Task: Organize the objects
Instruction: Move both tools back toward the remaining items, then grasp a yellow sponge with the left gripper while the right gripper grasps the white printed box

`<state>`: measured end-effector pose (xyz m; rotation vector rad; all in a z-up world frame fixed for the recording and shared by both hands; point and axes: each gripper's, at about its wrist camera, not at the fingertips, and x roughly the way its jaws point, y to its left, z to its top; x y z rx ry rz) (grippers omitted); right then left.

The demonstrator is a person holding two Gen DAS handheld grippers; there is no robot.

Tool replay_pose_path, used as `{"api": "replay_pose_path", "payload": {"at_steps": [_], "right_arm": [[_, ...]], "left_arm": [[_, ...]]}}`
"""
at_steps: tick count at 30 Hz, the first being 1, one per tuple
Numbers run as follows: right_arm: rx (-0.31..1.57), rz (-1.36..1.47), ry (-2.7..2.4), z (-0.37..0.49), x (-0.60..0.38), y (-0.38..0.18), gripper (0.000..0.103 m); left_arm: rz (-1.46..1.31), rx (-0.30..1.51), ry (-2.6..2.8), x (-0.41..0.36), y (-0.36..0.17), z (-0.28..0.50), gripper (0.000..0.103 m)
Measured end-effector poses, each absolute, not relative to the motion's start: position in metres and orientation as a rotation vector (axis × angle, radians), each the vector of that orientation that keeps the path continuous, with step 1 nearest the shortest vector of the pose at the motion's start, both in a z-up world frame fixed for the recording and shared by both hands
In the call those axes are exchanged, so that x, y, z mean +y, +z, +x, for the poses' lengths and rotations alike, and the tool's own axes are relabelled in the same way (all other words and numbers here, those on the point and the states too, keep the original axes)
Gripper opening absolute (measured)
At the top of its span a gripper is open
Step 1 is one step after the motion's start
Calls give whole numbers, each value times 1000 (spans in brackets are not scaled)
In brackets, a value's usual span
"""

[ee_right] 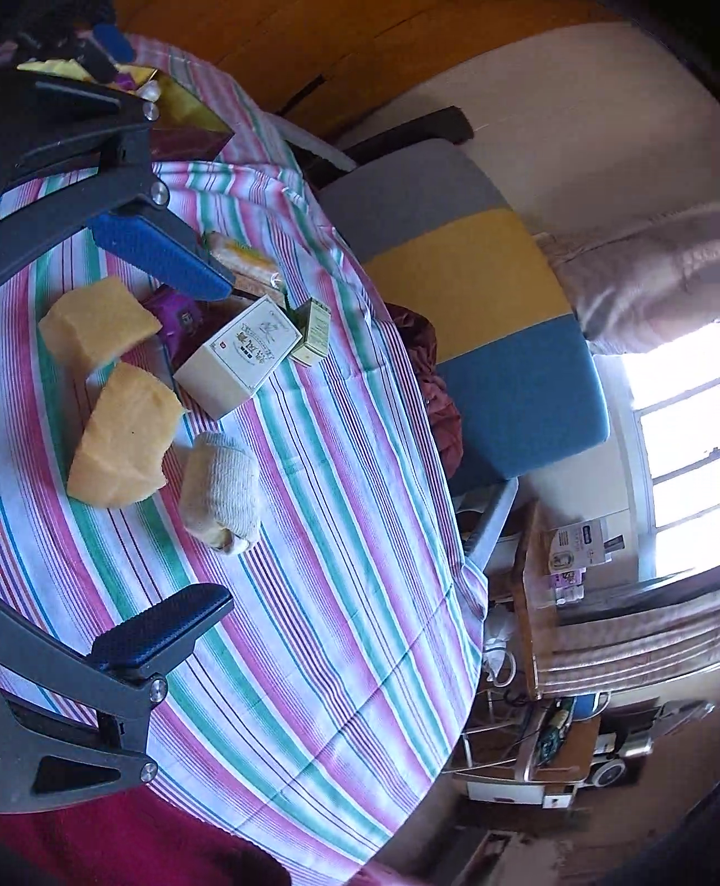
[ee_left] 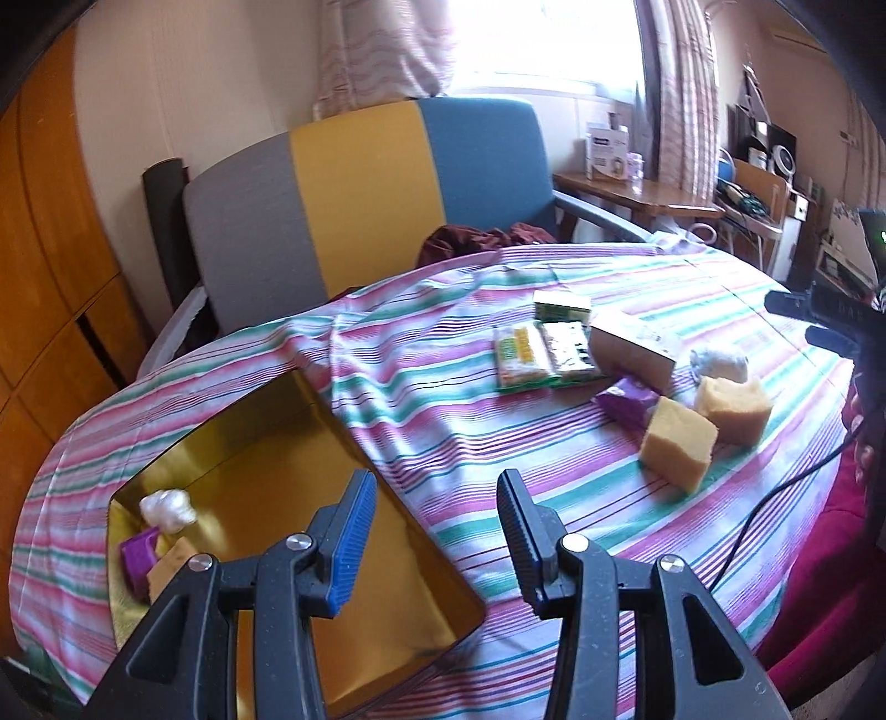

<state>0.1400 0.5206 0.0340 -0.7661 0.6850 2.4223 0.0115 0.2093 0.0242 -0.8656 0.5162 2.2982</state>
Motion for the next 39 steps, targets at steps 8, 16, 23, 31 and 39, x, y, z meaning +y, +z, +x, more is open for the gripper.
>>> {"api": "replay_pose_path", "payload": {"at_steps": [8, 16, 23, 31, 39], "right_arm": [[755, -739, 2421, 144, 528, 33, 103], [848, -716, 2392, 151, 540, 29, 103], [958, -677, 2346, 160, 554, 24, 103], [1019, -696, 2317, 158, 561, 17, 103], [1020, -746, 2319, 151, 560, 11, 103]], "left_arm": [[-855, 564, 2217, 248, 15, 22, 46], [-945, 471, 2034, 290, -6, 21, 46], [-953, 499, 1843, 340, -21, 37, 48], [-990, 593, 1739, 393, -50, 46, 59], [-974, 484, 1778, 369, -55, 30, 48]]}}
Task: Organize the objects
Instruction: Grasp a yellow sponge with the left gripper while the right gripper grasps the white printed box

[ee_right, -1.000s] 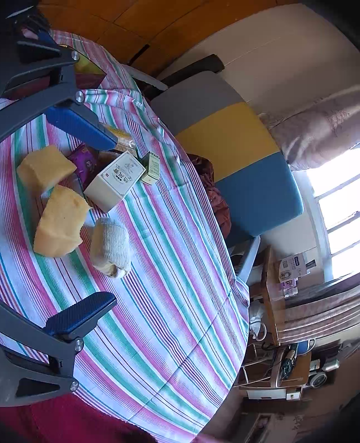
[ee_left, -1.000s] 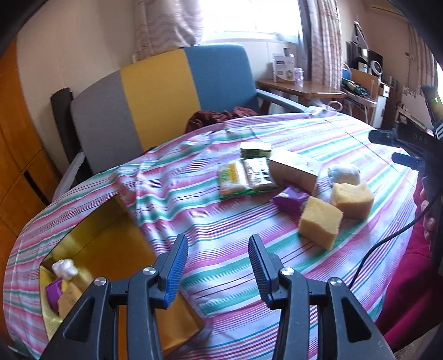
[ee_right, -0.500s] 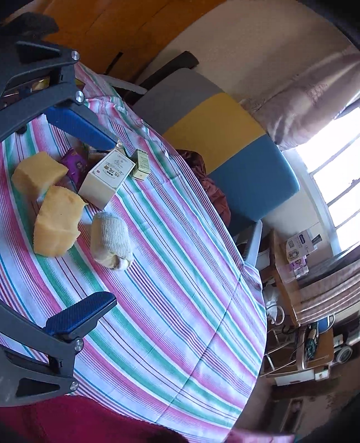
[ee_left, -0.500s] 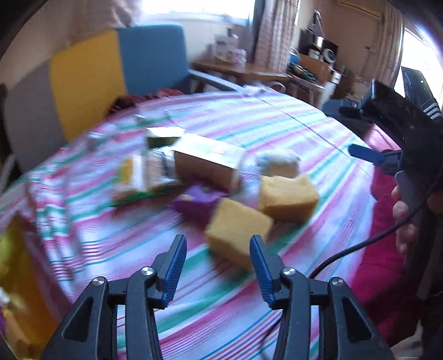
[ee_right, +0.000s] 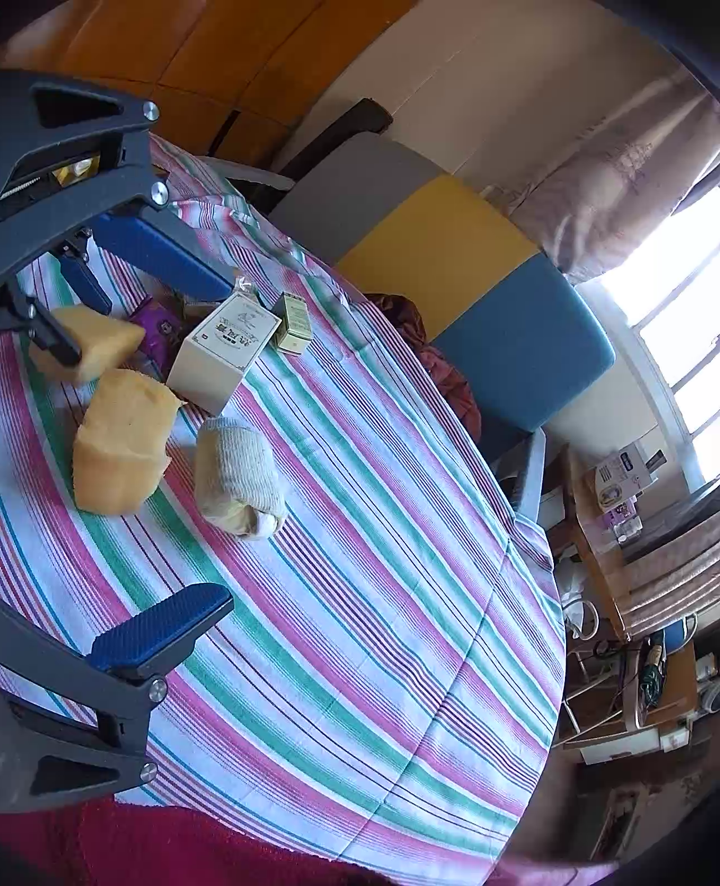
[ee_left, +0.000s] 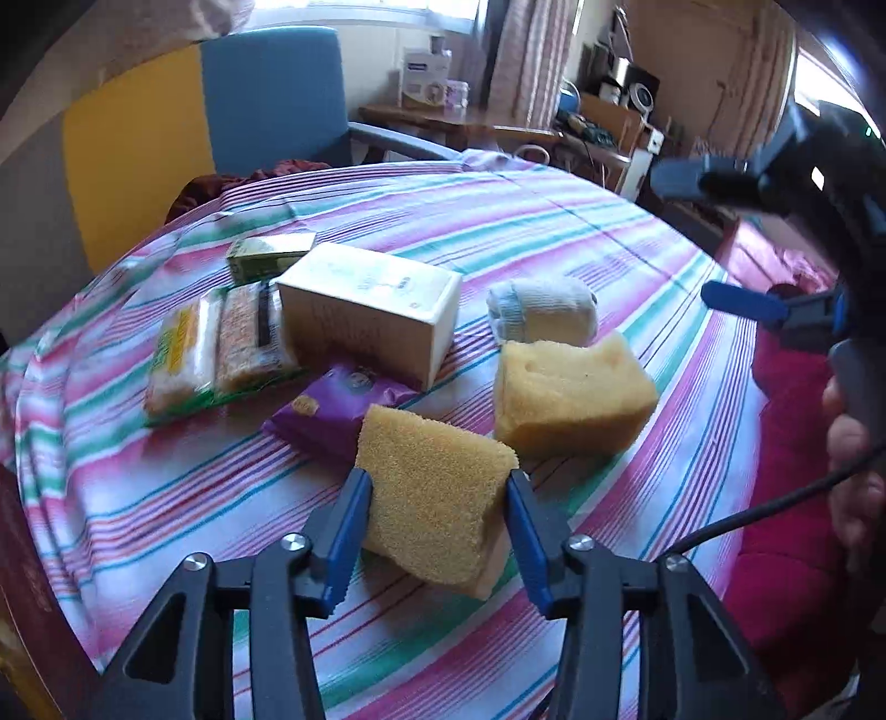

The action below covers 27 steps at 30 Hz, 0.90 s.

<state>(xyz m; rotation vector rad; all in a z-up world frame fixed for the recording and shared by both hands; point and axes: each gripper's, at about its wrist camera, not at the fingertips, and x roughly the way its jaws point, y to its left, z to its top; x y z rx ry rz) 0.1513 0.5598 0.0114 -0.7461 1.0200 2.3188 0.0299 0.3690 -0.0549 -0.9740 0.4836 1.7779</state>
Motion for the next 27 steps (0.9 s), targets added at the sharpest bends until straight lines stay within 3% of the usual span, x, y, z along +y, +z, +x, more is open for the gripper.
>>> {"api": "replay_pose_path", "payload": {"at_steps": [9, 13, 20, 24, 26, 27], "right_arm": [[890, -933, 2394, 126, 537, 4, 103], [797, -1047, 2436, 113, 519, 0, 103], [617, -1198, 2487, 79, 500, 7, 103], [350, -1302, 2502, 39, 497, 10, 103], [262, -1371, 2493, 21, 500, 5, 103], [228, -1396, 2489, 11, 502, 1, 103]], "left_arm": [[-986, 420, 1875, 300, -50, 23, 46], [-981, 374, 1883, 283, -44, 26, 33], [-974, 363, 1862, 283, -42, 25, 31], [-1016, 333, 1840, 293, -43, 19, 46], [-1041, 303, 1832, 295, -44, 14, 64], [-1046, 294, 1835, 294, -44, 13, 69]]}}
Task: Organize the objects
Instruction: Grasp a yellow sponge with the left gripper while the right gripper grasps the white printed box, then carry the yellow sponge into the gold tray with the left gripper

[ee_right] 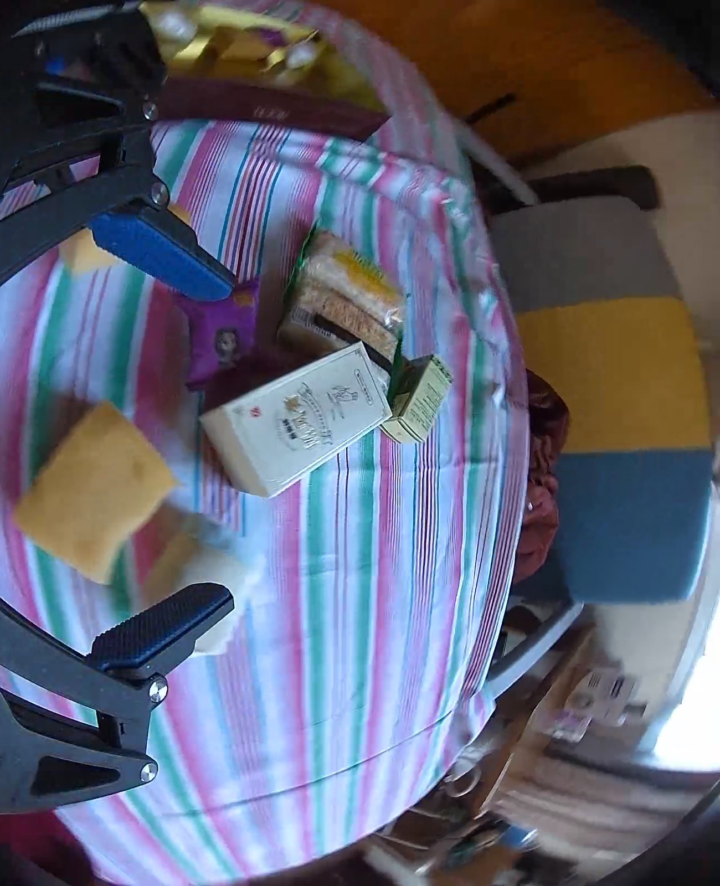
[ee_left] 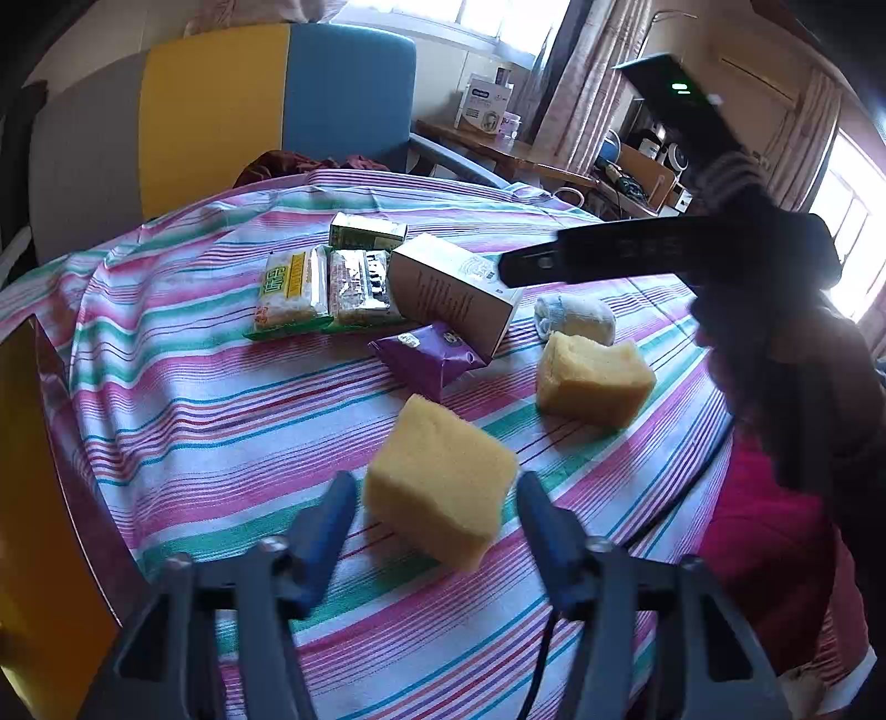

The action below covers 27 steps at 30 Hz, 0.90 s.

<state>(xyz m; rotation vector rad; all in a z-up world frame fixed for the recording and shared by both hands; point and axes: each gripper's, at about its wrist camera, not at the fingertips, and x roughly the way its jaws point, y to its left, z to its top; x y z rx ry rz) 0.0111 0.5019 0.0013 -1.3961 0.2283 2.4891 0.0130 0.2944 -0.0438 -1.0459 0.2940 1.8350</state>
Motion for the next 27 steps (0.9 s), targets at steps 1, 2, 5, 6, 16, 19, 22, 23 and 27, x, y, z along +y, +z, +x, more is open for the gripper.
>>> {"api": "replay_pose_path", "payload": {"at_steps": [1, 2, 5, 6, 16, 19, 22, 23, 27], "right_arm": [[189, -1425, 2479, 1, 504, -3, 103], [155, -1449, 2471, -8, 505, -6, 103], [101, -1503, 2462, -32, 506, -16, 103], [87, -1525, 2454, -39, 506, -21, 103], [228, -1336, 2471, -3, 511, -14, 52], [322, -1232, 2504, 14, 518, -7, 52], [375, -1209, 2530, 17, 521, -5, 52], [378, -1197, 2546, 18, 520, -2, 52], [404, -1162, 2589, 18, 519, 5, 52]], "left_arm": [[-1044, 292, 1838, 293, -43, 14, 73], [-1036, 290, 1834, 292, -43, 15, 74], [-1023, 268, 1823, 288, -41, 17, 81], [-1022, 264, 1817, 287, -41, 17, 82], [-1223, 100, 1780, 280, -56, -2, 72], [-1313, 42, 1773, 280, -63, -10, 62], [-1382, -15, 1758, 282, -66, -14, 62], [-1414, -18, 1757, 286, -68, -15, 62], [-1469, -71, 1750, 298, -70, -14, 64]]}}
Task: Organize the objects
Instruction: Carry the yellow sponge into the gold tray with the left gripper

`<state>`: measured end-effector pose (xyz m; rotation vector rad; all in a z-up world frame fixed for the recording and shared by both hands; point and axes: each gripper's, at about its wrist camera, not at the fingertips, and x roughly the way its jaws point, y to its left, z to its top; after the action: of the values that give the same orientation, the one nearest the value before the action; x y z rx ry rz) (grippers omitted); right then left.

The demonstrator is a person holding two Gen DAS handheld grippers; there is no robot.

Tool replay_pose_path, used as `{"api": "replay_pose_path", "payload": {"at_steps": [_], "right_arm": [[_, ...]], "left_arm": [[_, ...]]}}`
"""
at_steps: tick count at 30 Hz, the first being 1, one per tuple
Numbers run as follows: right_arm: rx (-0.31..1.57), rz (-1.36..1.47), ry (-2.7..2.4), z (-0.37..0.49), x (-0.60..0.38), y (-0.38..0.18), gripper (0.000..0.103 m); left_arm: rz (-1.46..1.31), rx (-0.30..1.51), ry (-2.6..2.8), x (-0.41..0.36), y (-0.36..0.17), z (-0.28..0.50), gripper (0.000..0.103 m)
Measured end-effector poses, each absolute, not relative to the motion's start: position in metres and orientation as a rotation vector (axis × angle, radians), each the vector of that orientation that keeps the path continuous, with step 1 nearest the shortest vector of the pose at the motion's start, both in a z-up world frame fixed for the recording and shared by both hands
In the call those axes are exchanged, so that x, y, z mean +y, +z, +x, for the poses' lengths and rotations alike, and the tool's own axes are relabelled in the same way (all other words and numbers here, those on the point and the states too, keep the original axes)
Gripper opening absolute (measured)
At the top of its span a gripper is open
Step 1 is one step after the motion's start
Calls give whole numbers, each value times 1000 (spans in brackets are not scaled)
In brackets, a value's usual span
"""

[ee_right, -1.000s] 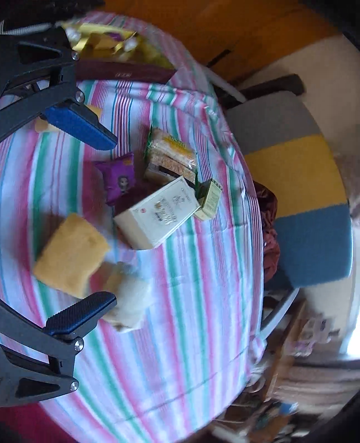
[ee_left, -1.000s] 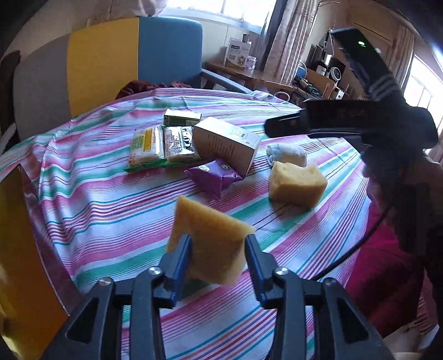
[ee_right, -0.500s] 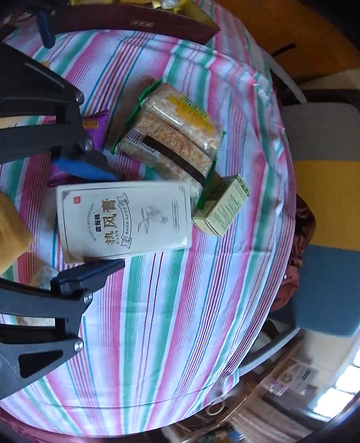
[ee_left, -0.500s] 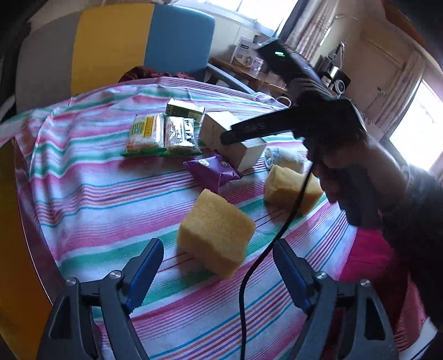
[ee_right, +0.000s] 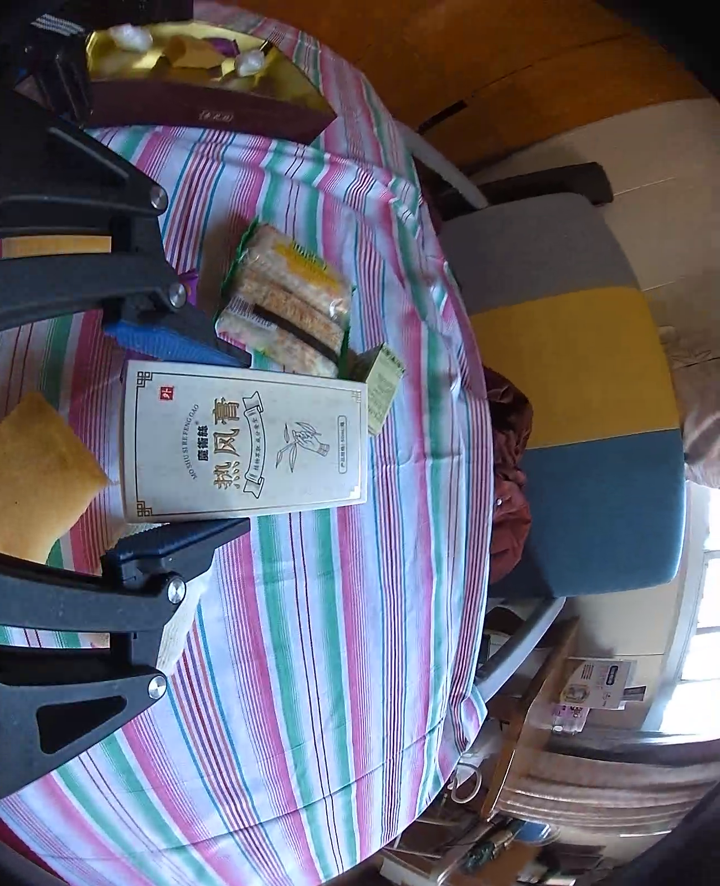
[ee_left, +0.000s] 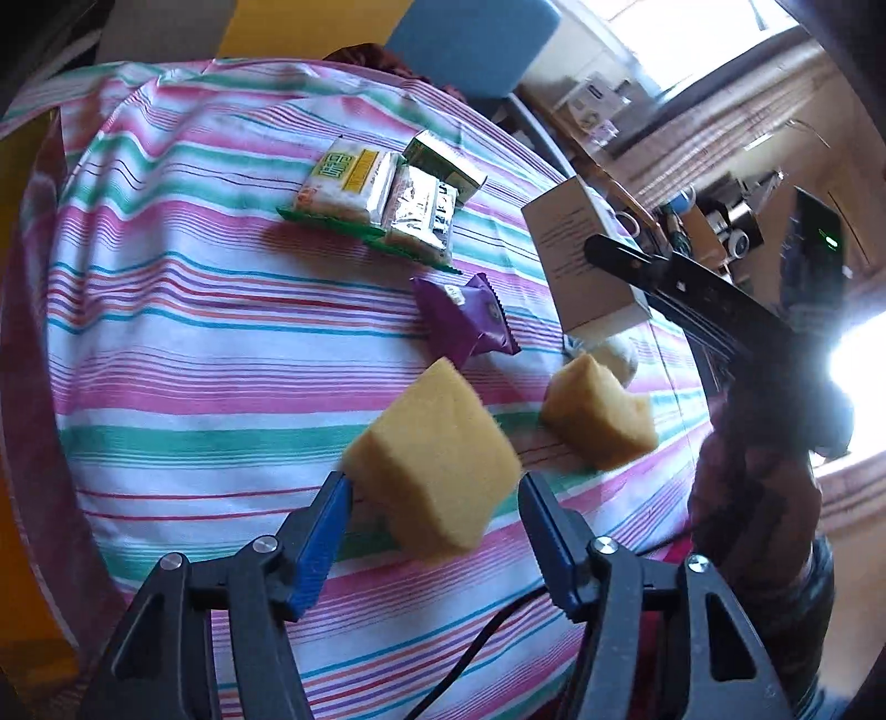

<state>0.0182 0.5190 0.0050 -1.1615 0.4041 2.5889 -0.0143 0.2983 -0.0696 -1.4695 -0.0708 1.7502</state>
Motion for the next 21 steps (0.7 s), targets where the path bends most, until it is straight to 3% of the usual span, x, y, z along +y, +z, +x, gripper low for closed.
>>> {"api": "replay_pose_path", "payload": {"at_steps": [3, 7, 9, 10, 13, 21], "right_arm": [[410, -1145, 2606, 19, 518, 9, 52], [417, -1125, 2611, 22, 520, 12, 52], [413, -1131, 2605, 22, 521, 11, 52], [412, -1138, 2605, 21, 522, 10, 52], [409, -1154, 2631, 19, 520, 8, 52], [391, -1195, 2752, 15, 498, 8, 52]], "left_arm": [[-1495, -96, 1755, 310, -71, -13, 80], [-1484, 35, 1816, 331, -77, -8, 81], [-1450, 97, 1848, 334, -78, -4, 74], [-1434, 137, 1872, 333, -77, -2, 60], [-1401, 162, 1866, 327, -77, 0, 55], [-1239, 251, 1973, 298, -49, 16, 54]]}}
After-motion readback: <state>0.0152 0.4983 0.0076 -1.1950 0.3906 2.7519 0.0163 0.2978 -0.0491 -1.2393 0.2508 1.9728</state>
